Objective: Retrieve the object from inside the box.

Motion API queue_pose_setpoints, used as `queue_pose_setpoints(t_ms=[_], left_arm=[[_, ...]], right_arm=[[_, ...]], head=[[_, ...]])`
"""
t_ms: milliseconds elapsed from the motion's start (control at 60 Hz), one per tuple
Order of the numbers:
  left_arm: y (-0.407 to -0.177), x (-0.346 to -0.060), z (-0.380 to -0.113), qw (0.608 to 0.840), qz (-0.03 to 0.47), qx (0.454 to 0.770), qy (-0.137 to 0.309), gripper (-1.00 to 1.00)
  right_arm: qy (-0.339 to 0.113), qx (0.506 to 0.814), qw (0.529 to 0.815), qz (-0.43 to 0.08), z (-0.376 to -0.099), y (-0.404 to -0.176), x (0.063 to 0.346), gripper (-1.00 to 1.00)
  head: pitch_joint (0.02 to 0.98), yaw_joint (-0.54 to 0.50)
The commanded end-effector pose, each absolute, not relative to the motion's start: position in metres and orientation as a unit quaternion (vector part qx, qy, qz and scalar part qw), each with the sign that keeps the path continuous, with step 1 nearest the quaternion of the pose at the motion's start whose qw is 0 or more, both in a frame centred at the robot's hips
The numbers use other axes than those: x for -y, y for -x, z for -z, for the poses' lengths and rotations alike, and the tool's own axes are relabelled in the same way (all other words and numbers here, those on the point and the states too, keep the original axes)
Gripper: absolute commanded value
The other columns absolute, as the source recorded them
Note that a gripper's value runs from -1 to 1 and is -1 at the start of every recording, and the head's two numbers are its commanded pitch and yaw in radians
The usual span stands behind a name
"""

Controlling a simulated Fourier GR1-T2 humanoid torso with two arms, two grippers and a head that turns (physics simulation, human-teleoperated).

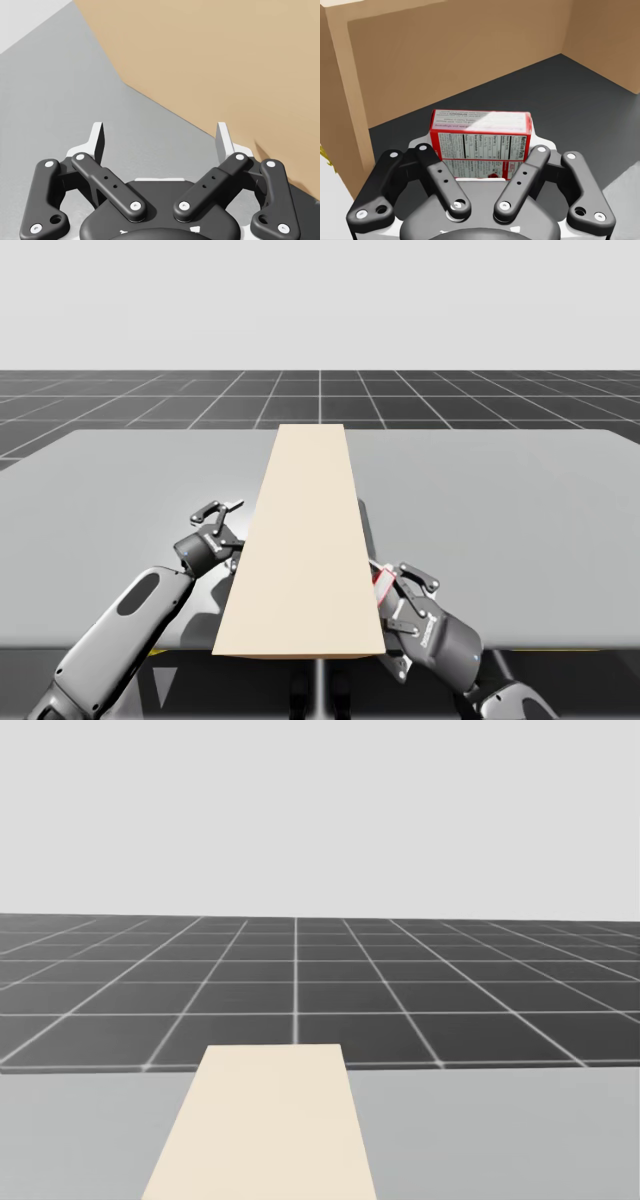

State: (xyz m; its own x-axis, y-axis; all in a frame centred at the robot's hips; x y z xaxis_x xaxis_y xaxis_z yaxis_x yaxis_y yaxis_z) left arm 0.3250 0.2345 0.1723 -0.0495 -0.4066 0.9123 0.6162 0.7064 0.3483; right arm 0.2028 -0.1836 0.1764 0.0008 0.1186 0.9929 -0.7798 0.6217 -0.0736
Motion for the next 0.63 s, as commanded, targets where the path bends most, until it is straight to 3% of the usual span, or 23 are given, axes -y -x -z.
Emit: queue_pose_setpoints(t_ms=[17, 217, 383, 633], left_arm=[[-0.327, -0.237, -0.173, 0.686, 0.368, 0.623, 0.081, -1.0], [-0.331, -0.244, -0.175, 0.69, 0.353, 0.627, 0.077, -1.0], [-0.332, -0.245, -0.175, 0.69, 0.351, 0.628, 0.076, -1.0], [-0.333, -0.246, -0.175, 0.691, 0.349, 0.629, 0.073, -1.0]], right_arm=[[-0.211, 0.662, 0.661, -0.284, -0.192, -0.186, 0.212, 1.0], [-0.188, 0.701, 0.634, -0.268, -0.232, -0.174, 0.233, 1.0], [-0.142, 0.749, 0.604, -0.234, -0.28, -0.191, 0.255, 1.0], [-0.118, 0.791, 0.555, -0.229, -0.343, -0.212, 0.253, 1.0]], head=[[0.235, -0.05], [0.235, -0.05], [0.233, -0.05], [0.234, -0.05]])
